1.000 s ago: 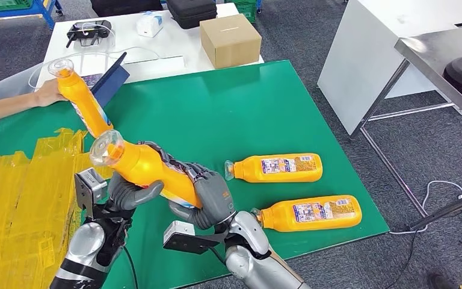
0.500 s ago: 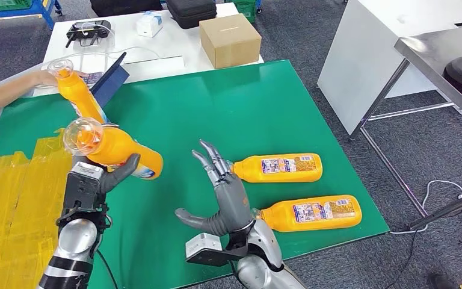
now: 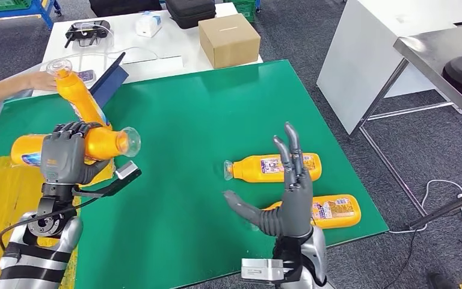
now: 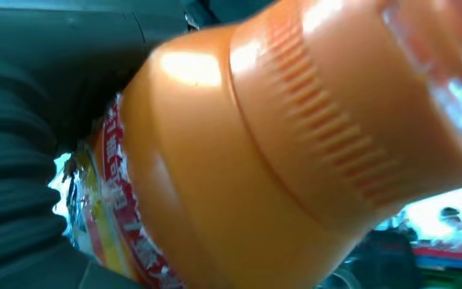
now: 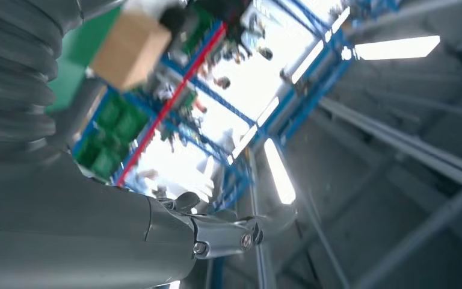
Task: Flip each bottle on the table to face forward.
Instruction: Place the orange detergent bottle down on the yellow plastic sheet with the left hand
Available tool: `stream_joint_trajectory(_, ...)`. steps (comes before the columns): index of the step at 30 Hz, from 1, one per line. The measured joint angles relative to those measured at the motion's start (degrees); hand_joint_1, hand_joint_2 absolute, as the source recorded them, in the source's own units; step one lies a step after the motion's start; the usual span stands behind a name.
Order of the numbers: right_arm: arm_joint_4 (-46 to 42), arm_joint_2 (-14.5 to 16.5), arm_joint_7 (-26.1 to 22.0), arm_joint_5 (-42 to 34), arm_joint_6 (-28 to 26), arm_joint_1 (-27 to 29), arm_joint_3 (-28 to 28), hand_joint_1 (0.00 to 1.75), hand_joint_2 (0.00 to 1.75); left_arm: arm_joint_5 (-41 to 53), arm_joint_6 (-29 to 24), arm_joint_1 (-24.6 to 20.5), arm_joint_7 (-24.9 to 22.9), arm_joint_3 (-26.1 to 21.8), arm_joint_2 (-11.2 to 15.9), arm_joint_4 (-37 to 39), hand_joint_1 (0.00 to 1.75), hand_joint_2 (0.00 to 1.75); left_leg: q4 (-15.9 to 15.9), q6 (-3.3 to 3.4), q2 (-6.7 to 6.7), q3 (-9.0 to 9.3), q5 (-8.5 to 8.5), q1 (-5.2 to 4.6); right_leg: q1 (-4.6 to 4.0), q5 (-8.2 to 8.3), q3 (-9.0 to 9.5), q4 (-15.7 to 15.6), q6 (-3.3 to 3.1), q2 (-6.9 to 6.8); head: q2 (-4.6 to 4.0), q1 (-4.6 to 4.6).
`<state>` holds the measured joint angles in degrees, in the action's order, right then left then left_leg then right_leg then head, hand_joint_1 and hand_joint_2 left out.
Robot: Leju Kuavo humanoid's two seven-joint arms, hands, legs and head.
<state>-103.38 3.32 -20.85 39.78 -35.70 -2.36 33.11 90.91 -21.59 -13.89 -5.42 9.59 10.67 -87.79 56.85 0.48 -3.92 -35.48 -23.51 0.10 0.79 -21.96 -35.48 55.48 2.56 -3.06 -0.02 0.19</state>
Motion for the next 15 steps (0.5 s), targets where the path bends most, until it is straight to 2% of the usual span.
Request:
stream_joint_trajectory(3,-3.0,-0.87,0.19,1.68,-1.41,0.9,-1.61,0.0,1.75,-0.66,5.32,-1.92,-2.44,1.53,3.26,2.61,1.75,1.75,0.0,0.0,0.01,-0.01,0.01,0.01,-0.01,0.0,-0.01,0.0,-0.01,-0.01,0.0,0.0)
stream_joint_trajectory(6,-5.07,-1.59,0.55,2.18,-2.1,1.49,-2.9,0.0,1.75,-0.81,7.33,-3.59,-3.49,3.23,5.51,5.31,1.75,1.75,0.0,0.0,-0.02,-0.01,0.01,0.01,0.0,0.0,0.0,0.01,0.0,0.0,0.0,0.01)
stream_joint_trajectory(15,-7.2,-2.5,0.62,2.35,-2.33,2.15,-4.11,0.0,1.75,-0.86,8.62,-5.57,-4.14,5.69,8.06,8.57,1.75,1.75,0.01,0.0,-0.02,-0.03,0.0,-0.01,0.01,0.01,0.0,0.0,0.01,-0.01,0.0,0.0)
